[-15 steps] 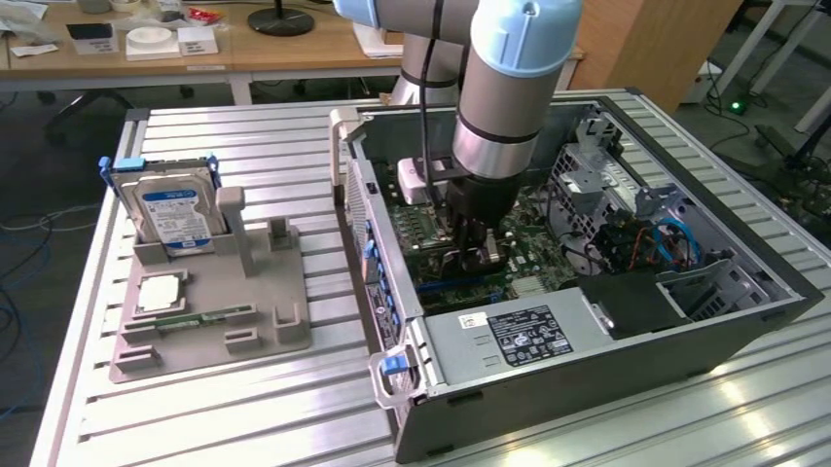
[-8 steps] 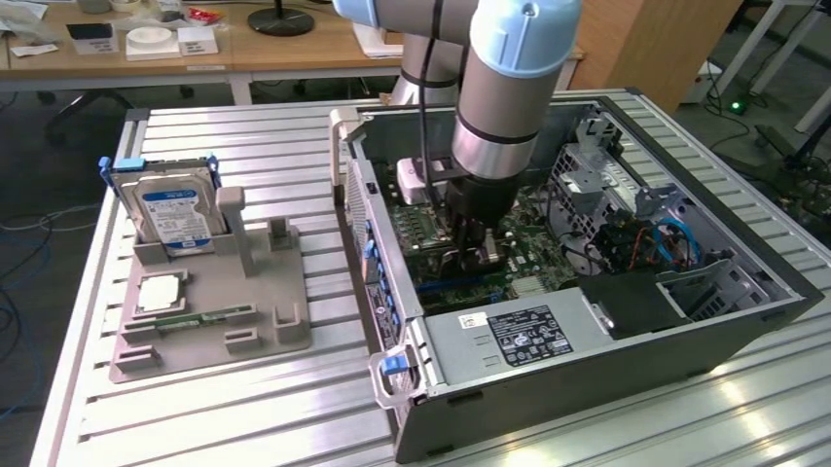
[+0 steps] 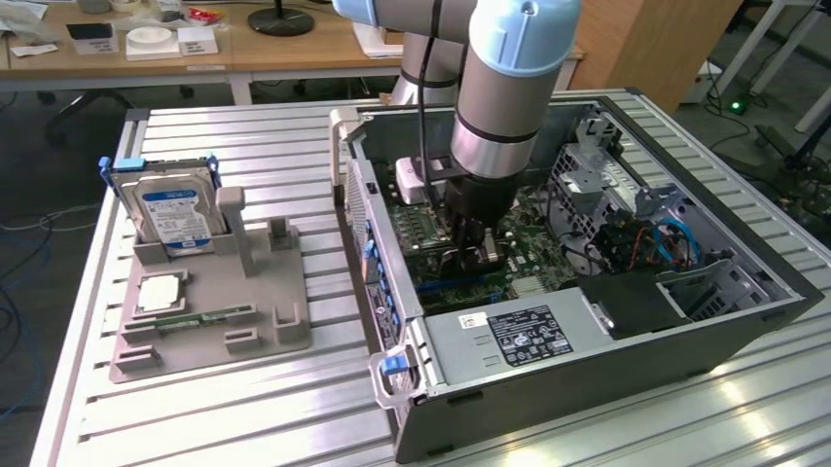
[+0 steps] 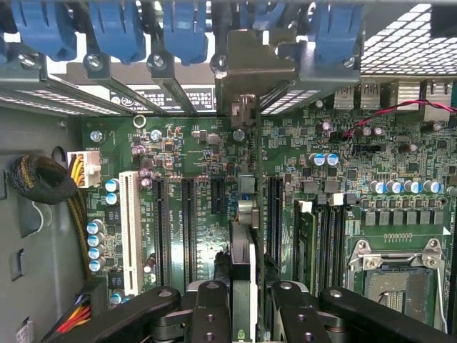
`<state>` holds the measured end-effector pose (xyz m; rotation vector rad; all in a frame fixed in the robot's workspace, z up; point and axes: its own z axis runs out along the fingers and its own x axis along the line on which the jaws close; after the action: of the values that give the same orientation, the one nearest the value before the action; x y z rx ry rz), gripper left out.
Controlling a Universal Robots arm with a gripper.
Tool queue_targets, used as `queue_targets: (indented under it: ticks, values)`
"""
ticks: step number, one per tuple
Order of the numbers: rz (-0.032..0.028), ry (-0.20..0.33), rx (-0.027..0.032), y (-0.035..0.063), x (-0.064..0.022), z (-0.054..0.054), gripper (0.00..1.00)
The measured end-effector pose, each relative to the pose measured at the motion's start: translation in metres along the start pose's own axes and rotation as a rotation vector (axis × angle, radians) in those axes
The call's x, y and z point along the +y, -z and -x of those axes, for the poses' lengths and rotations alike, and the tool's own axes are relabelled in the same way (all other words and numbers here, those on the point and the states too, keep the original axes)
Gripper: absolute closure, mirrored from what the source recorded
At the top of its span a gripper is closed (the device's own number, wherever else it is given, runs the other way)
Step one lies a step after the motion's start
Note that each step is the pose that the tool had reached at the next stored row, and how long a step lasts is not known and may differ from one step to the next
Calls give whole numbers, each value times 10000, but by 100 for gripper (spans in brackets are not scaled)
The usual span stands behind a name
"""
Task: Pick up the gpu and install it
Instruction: 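Insert the gpu into the slot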
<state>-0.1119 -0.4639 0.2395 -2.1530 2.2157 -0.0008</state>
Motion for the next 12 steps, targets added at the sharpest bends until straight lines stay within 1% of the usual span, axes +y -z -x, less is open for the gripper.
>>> queue_targets:
  ticks: [12]
  values:
    - [0,1,1,-11,0,-1,73]
